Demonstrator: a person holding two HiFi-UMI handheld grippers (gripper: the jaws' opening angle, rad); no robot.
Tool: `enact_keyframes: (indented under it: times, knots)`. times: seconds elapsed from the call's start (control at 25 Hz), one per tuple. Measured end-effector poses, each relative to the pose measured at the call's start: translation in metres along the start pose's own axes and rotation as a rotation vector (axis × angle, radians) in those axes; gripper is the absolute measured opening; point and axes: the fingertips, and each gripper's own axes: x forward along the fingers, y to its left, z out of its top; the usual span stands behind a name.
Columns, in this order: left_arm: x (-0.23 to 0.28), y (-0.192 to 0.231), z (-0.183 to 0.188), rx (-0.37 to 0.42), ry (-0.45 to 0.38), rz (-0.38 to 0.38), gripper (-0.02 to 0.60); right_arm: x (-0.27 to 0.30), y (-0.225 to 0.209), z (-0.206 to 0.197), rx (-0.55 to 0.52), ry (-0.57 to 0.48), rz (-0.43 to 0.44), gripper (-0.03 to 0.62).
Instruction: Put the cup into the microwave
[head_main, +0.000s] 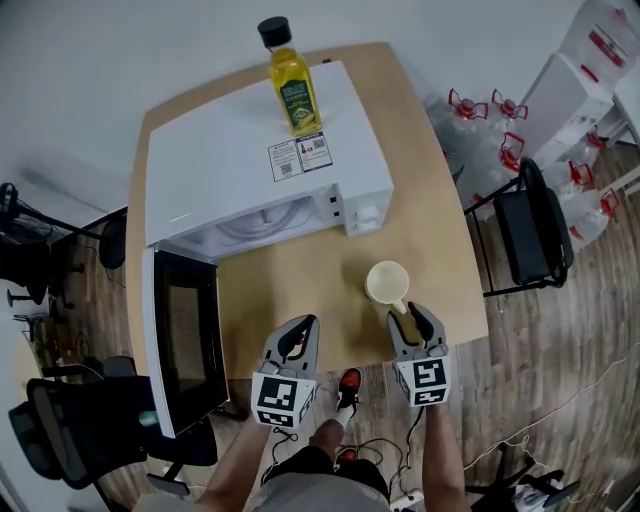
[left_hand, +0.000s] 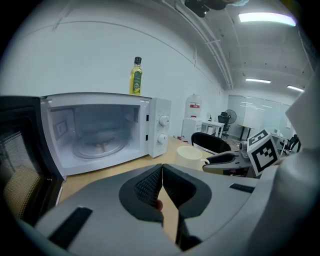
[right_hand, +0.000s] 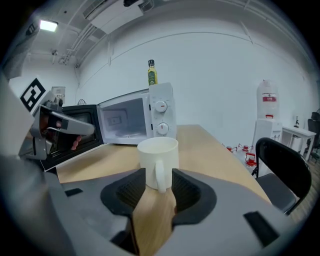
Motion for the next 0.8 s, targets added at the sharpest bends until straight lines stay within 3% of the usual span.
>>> enact_keyframes:
  times: [0.08, 0.24, 0.8]
  knots:
    - [0.001, 0.002, -0.003, -0.005, 0.007, 0.004, 0.025, 0.003, -0.001, -0.001, -0.004, 0.003, -0.006, 0.168]
    - [0.004, 0.005, -0.004, -0.012, 0.010, 0.009, 0.025, 0.009, -0.001, -0.003, -0.040, 0.031, -0.007, 0.063]
    - [-0.013, 0.027, 0.011, -0.024, -0.030, 0.062, 0.025, 0.003, 0.013, 0.023, -0.080, -0.015, 0.000, 0.054]
